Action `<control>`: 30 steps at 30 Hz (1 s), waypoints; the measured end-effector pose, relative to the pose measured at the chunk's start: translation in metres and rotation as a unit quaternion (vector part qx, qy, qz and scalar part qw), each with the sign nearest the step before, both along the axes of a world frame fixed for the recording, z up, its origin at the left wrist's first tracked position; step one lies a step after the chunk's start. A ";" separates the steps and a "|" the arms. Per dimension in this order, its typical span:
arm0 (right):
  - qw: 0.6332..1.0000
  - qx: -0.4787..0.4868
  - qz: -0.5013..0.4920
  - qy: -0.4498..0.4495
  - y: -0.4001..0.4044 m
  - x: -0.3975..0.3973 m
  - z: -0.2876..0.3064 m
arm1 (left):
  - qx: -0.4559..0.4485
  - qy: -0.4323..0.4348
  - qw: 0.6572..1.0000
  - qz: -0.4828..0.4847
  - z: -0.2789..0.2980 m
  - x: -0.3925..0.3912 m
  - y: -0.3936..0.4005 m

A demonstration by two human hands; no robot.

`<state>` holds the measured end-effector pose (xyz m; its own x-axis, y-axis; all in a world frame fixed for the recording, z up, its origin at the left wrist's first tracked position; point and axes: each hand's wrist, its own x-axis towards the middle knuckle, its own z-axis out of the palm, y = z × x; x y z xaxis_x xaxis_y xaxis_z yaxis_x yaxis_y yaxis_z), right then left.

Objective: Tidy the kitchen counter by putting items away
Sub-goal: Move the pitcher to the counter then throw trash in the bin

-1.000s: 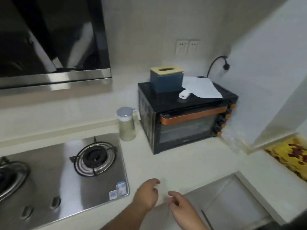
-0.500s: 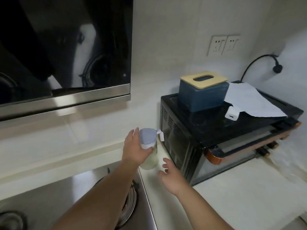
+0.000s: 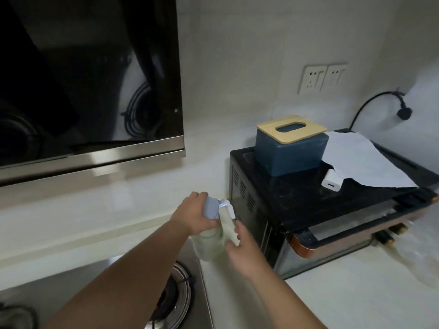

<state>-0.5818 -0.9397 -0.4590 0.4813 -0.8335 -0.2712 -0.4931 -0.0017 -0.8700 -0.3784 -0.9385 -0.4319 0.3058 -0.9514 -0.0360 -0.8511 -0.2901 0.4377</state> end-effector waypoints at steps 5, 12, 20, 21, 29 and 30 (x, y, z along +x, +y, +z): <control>0.995 -0.053 0.048 -0.064 0.006 0.014 0.032 | -0.005 -0.038 0.999 -0.011 0.059 -0.007 0.070; 0.966 0.016 0.222 -0.132 0.079 0.046 0.063 | 0.069 -0.052 0.992 0.089 0.105 -0.017 0.222; 0.913 0.164 0.345 -0.140 0.246 0.115 0.075 | 0.069 -0.030 0.969 0.237 0.119 -0.011 0.422; 0.907 0.179 0.354 -0.143 0.273 0.127 0.075 | 0.064 -0.032 0.965 0.254 0.117 -0.006 0.453; 0.885 0.236 0.374 -0.145 0.499 0.219 0.056 | 0.056 -0.036 0.933 0.355 0.104 0.035 0.679; 0.884 0.234 0.377 -0.149 0.525 0.229 0.056 | 0.056 -0.041 0.930 0.361 0.105 0.041 0.704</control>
<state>-0.3527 -0.4145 -0.4033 0.9603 -0.0752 -0.2687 -0.2540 0.1632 -0.9533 -0.3370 -0.2346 -0.3274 0.8692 -0.4892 -0.0714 -0.4465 -0.8387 0.3117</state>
